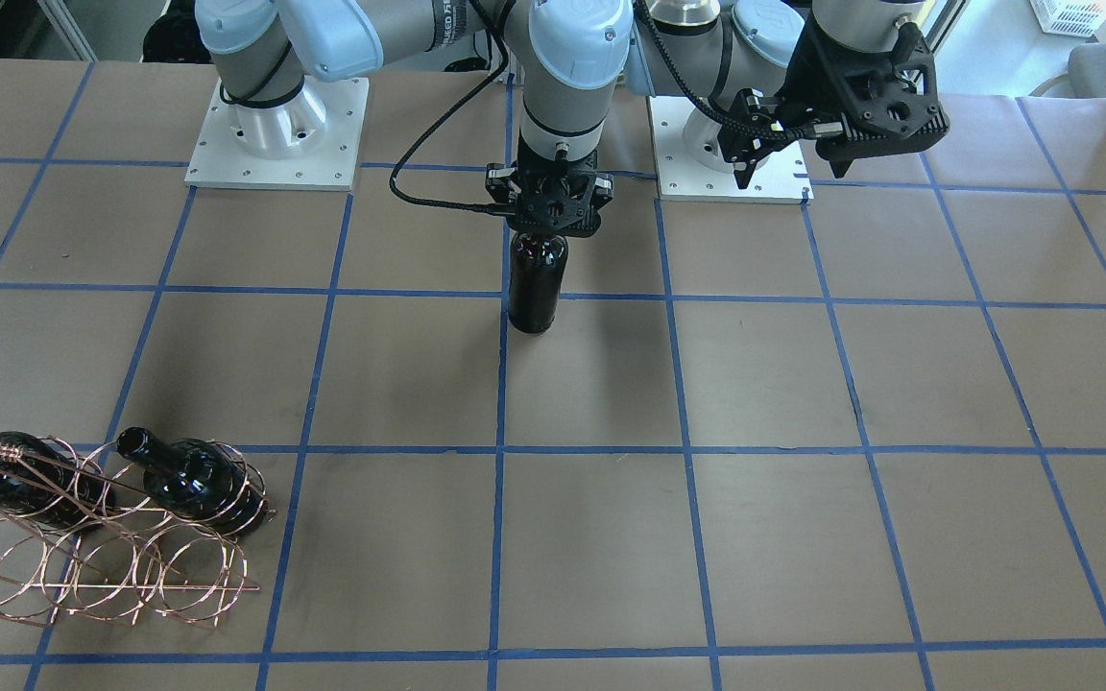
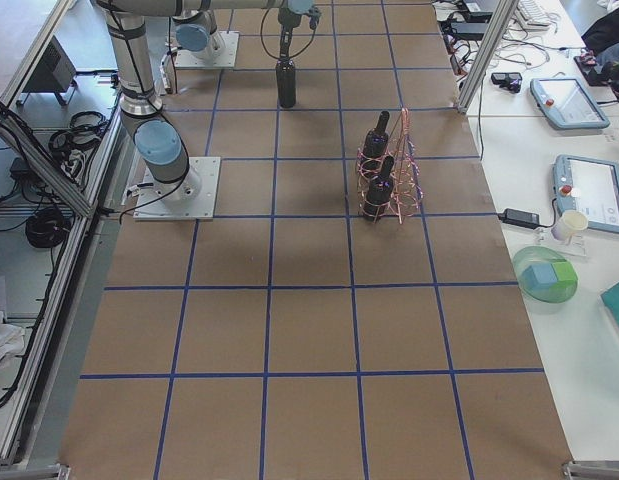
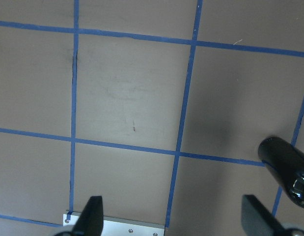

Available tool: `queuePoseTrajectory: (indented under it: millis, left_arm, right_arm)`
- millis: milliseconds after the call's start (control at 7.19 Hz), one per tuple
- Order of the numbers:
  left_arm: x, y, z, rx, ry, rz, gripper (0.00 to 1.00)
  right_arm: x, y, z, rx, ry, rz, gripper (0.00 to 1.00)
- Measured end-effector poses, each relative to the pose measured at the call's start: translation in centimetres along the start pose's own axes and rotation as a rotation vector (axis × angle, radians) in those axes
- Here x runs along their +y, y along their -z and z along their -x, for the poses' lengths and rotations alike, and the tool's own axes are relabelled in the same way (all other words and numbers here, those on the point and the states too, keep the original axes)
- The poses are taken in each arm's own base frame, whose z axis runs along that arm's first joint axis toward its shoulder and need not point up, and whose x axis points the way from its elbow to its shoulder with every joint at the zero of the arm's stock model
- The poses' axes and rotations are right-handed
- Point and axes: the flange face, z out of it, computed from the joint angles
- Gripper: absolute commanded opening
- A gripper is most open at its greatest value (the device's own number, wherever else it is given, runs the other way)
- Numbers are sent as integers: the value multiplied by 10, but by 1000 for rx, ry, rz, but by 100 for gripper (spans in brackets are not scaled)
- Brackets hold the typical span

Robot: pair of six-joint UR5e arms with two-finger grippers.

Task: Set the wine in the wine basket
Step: 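Lift the bottle off the table with the right gripper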

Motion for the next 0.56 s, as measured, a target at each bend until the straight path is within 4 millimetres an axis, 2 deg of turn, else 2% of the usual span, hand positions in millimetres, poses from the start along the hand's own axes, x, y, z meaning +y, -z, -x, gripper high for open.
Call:
queuePoseTrajectory:
  millis: [278,556]
  left_arm:
    - [0,0,0,0,1,0,100]
    - [0,0,-1,1,0,-1,100]
  right_arm:
    - [-3,2,-1,-3,4,-2,0]
    - [-10,20,-9,-22,-19,-33,0]
